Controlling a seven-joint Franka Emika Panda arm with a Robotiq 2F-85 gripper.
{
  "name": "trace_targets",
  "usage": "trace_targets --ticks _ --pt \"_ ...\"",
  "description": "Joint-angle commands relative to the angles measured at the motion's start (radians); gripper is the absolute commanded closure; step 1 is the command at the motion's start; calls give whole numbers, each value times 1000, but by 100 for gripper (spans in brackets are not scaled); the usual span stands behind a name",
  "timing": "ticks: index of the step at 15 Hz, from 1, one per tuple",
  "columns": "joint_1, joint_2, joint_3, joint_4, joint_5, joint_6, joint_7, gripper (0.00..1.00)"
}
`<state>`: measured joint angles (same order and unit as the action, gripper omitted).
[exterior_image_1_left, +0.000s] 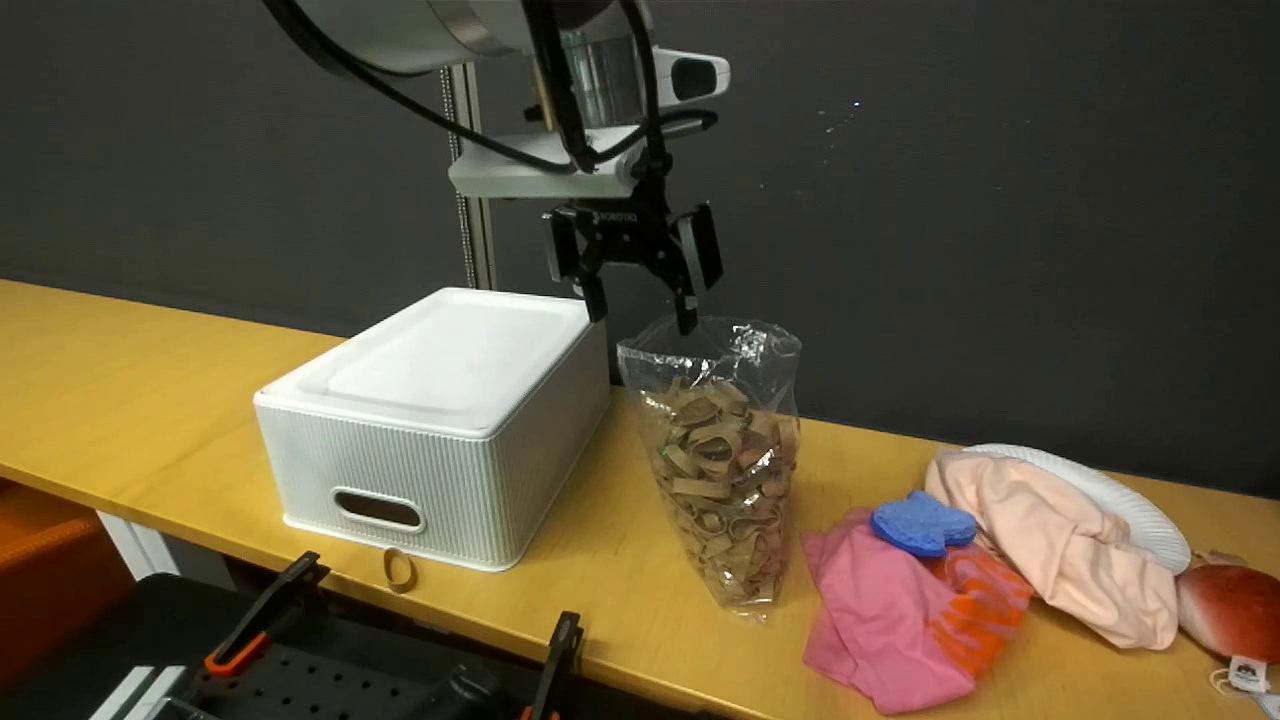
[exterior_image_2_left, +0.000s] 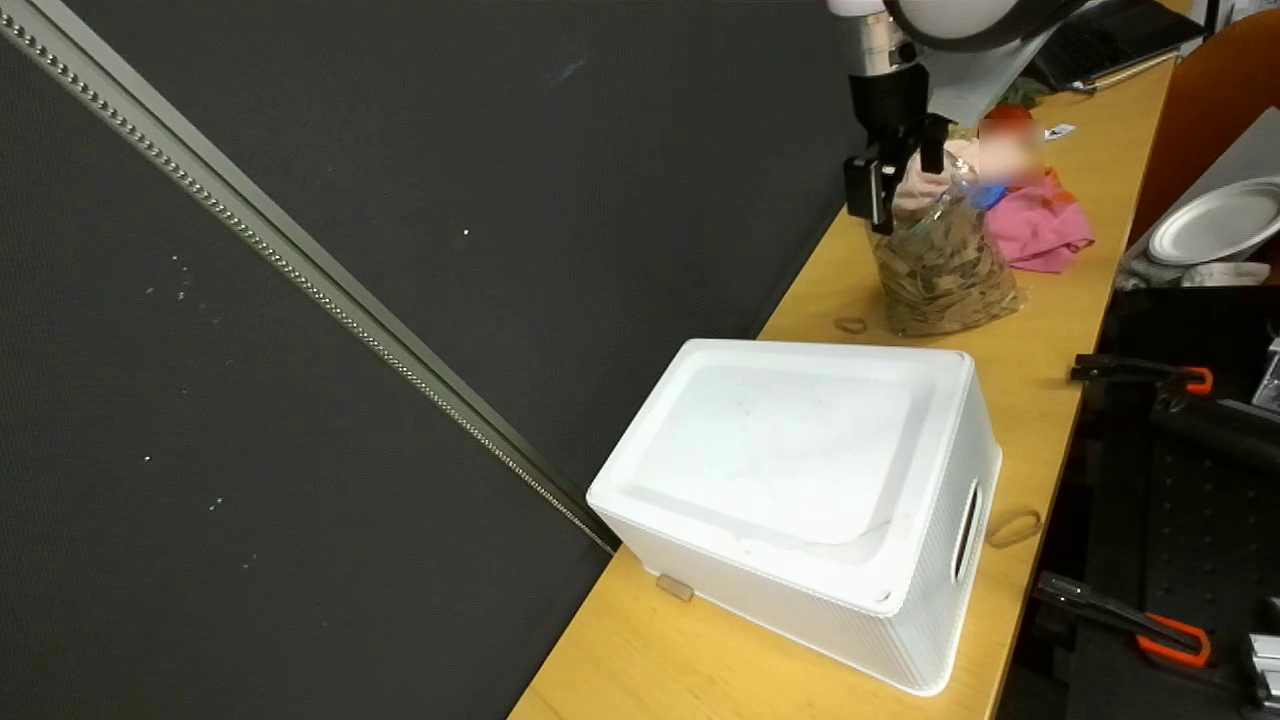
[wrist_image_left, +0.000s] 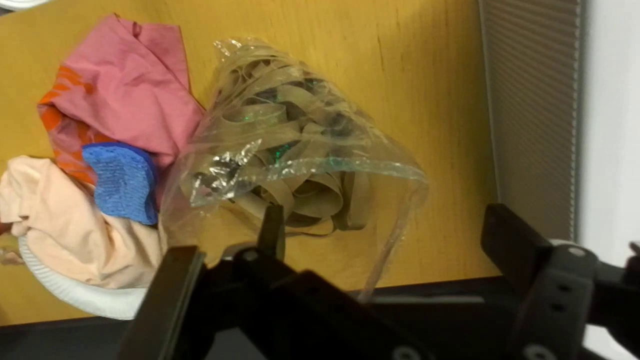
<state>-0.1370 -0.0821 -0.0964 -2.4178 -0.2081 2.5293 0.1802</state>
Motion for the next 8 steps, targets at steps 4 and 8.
trace_targets --ticks 4,8 --pt "36 48 -1 -49 213 118 -267 0" --pt "24 35 -15 -99 234 135 -333 0"
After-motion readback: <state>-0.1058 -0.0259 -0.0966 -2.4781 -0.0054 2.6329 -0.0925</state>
